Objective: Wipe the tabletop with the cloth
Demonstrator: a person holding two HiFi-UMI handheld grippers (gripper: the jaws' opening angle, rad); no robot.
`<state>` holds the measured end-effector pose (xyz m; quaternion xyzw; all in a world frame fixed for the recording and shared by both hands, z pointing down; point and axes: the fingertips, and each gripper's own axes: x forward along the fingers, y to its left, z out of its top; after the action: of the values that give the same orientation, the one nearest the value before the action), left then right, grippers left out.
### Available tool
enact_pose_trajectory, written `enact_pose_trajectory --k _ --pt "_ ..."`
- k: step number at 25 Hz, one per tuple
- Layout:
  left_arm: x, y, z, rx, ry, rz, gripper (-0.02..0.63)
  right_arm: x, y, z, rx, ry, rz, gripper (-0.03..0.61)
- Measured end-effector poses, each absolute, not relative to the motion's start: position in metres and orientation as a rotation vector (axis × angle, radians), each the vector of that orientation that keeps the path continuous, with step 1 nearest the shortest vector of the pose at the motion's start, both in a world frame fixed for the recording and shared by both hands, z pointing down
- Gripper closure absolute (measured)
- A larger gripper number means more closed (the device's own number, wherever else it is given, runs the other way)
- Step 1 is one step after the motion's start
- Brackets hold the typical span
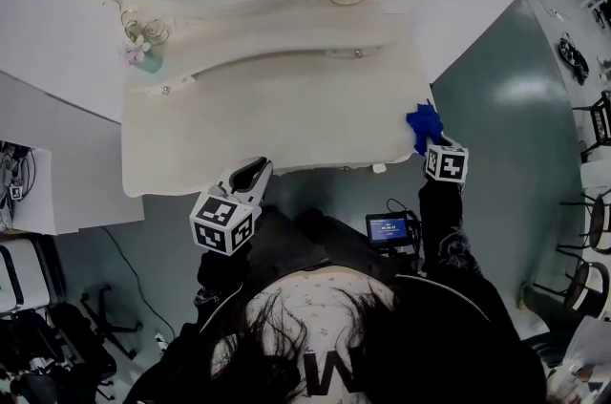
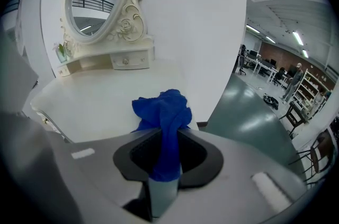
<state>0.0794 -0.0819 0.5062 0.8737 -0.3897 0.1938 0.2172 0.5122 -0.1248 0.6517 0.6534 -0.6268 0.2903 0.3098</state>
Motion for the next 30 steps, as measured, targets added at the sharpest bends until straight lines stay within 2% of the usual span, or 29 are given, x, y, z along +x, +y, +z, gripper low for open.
enact_pose_trajectory --k 8,22,30 --pt "0.076 -0.065 0.505 2.412 -1.088 0.55 0.594 0.473 -0.126 0.617 1.706 -1.722 0.618 0.494" --pt "0.051 -0.015 0.521 2.31 -1.165 0.621 0.594 0.285 -0.096 0.527 1.419 -2.212 0.427 0.494" --pt "0.009 0.013 0.521 2.226 -1.258 0.67 0.594 0.183 -0.071 0.527 1.175 -2.417 0.534 0.494"
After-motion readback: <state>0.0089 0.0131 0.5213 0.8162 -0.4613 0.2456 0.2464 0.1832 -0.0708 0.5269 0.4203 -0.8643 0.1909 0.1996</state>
